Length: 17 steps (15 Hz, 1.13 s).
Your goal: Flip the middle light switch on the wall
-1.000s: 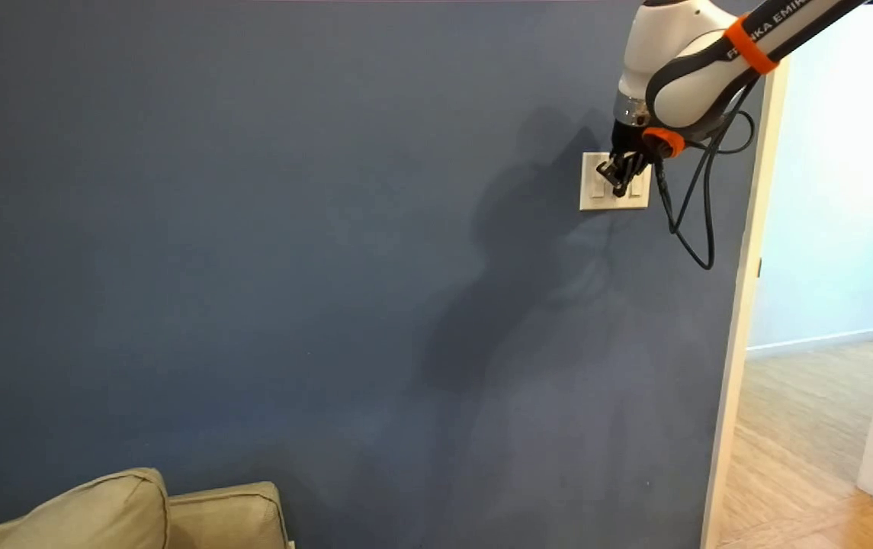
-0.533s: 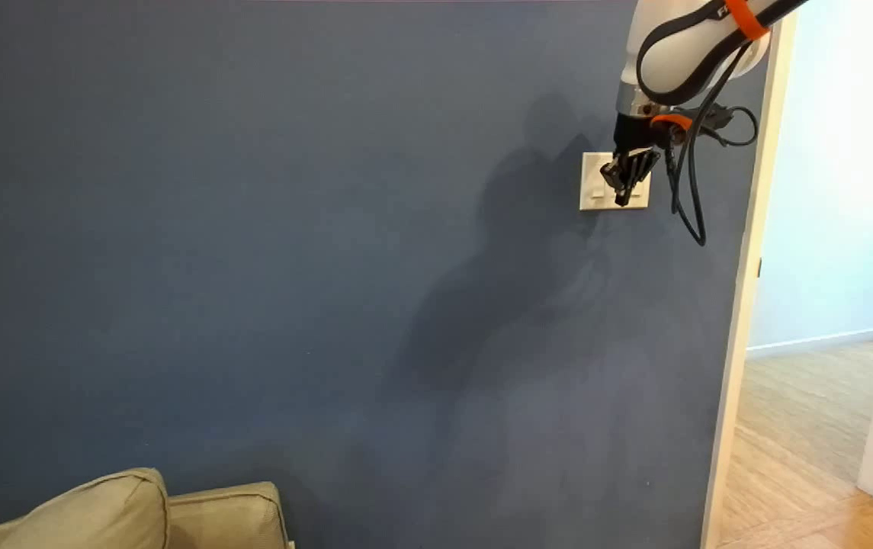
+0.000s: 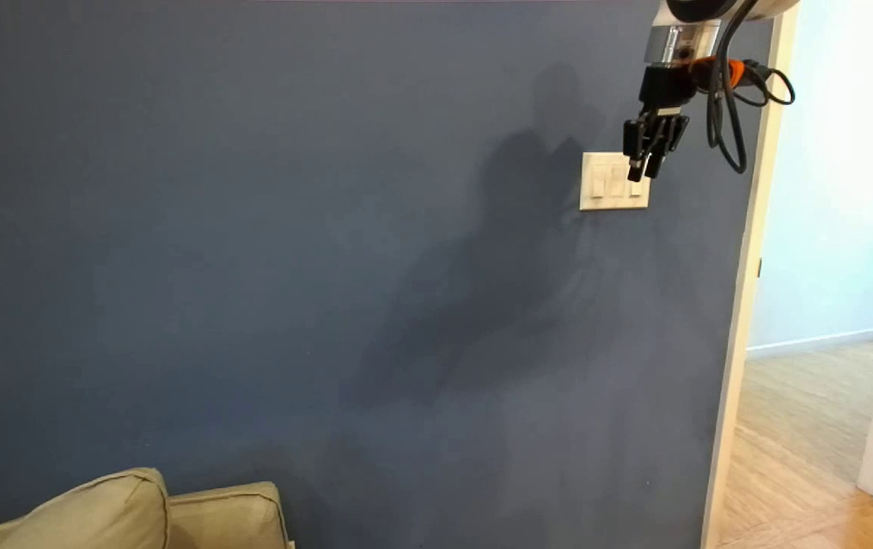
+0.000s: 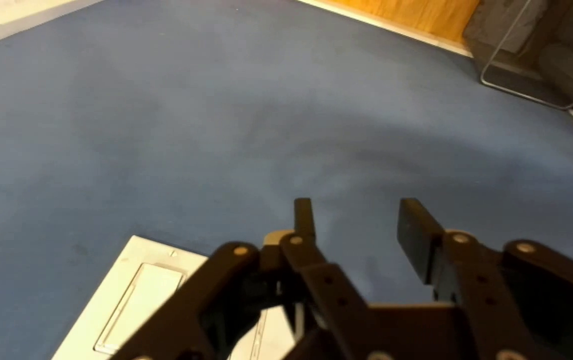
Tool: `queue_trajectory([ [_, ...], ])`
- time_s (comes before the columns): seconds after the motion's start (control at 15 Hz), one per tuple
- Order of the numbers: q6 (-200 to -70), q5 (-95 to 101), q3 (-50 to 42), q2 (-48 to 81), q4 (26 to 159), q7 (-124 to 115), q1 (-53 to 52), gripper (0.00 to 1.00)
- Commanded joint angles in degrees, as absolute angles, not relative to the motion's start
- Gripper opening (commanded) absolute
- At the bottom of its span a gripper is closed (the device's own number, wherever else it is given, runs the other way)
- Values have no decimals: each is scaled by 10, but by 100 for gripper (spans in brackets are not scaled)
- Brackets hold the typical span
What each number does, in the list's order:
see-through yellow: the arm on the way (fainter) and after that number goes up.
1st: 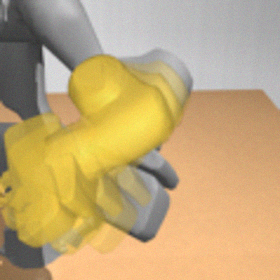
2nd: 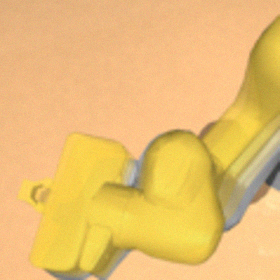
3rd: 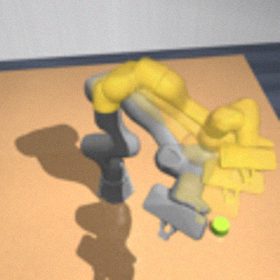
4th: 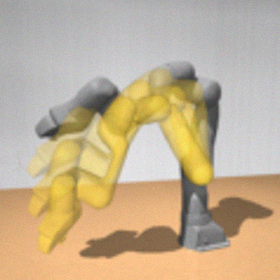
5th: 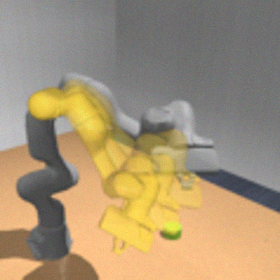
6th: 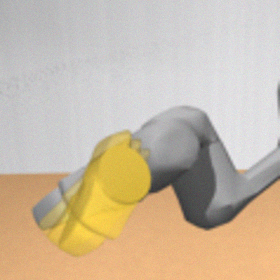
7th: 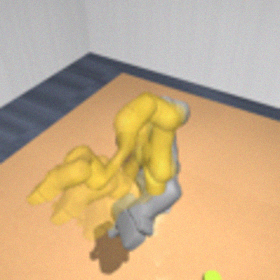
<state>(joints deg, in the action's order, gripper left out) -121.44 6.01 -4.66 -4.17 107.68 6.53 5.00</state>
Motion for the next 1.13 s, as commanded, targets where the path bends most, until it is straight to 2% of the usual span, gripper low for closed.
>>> queue_trajectory([
  [0.0, -1177, -10, -53, -102, 1111, 112, 45, 79],
  [0.2, -1142, -27, -57, -122, 1118, 122, 46, 99],
  [0.27, -1131, -29, -59, -128, 1121, 124, 46, 100],
  [1.07, -1130, -9, -60, -122, 1119, 108, 47, 100],
])
